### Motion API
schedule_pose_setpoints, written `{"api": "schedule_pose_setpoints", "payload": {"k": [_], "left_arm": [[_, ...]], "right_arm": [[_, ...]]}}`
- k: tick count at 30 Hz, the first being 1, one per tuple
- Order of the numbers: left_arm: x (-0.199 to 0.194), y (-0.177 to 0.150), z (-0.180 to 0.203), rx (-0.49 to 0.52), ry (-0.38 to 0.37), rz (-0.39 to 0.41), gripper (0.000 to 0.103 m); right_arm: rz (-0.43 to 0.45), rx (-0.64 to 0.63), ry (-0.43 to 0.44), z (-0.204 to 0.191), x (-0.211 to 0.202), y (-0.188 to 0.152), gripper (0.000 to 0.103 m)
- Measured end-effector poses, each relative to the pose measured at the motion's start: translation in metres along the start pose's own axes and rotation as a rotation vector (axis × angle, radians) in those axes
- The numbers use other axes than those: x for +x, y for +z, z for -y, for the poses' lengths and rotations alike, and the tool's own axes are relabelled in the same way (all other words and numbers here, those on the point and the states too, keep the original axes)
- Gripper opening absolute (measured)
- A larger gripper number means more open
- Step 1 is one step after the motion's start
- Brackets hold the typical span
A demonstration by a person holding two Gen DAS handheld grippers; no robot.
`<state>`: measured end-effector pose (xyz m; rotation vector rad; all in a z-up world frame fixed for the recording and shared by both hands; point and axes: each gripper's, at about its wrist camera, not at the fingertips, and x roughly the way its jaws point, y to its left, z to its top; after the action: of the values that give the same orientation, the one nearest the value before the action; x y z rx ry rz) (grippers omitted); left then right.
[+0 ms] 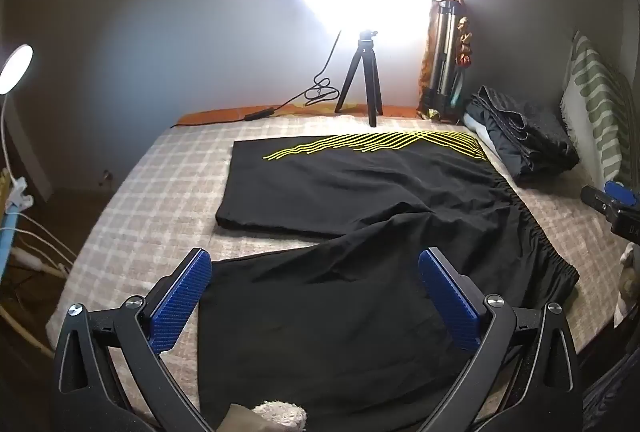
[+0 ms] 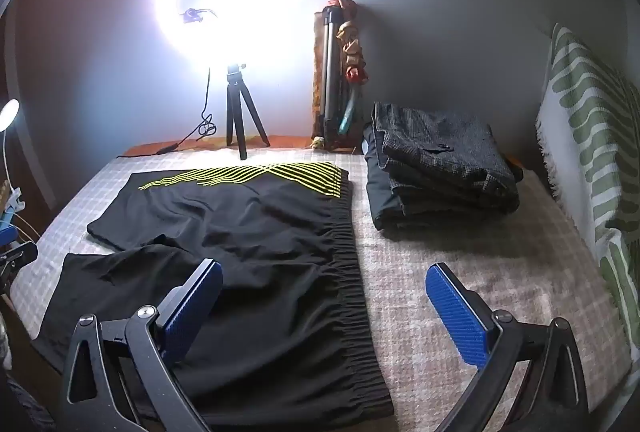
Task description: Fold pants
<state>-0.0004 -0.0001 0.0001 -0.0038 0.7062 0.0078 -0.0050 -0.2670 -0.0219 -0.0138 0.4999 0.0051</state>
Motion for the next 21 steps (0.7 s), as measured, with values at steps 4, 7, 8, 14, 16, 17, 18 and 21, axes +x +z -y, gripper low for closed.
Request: {"api": "schedule_pose_setpoints", "payload": {"k": [4,7,8,14,16,17,18,21], "left_arm": [[-0.001,-0.001,0.0,0.025,0.027,0.026,0.103],[-0.009,-0.001,0.004,0.016,0.03,0.049,0.103],[-0.01,-0.001,0.002,0.007,0.029,0.054,0.103],[-0.01,0.0,-0.001,-0.005,0.031,0.054,0.103],[-0.011,0.0,0.001,0.001,0.037,0.058,0.103],[-0.011,-0.001,0.001,0.004,0.041,0.06,0.103],[-0.011,-0.001,0.002,0.005,0.043,0.062,0.103],[-0.012,-0.003,0.002,0.008,0.039,0.063,0.103]], "right_arm": [[0.015,-0.012,0.007,-0.003,-0.002,0.003,0.103],[0.018,-0.002,0.021,-0.001,-0.004,0.006,0.103],[0.02,-0.006,0.02,-0.002,-0.003,0.007,0.103],[0.032,-0.02,0.015,-0.006,-0.006,0.003,0.103],[0.03,-0.017,0.012,-0.005,-0.005,0.003,0.103],[0.029,-0.016,0.012,-0.005,-0.005,0.003,0.103],[0.03,-0.014,0.013,-0.004,-0.006,0.002,0.103],[0.031,-0.015,0.011,-0.005,-0.007,0.004,0.103]]}}
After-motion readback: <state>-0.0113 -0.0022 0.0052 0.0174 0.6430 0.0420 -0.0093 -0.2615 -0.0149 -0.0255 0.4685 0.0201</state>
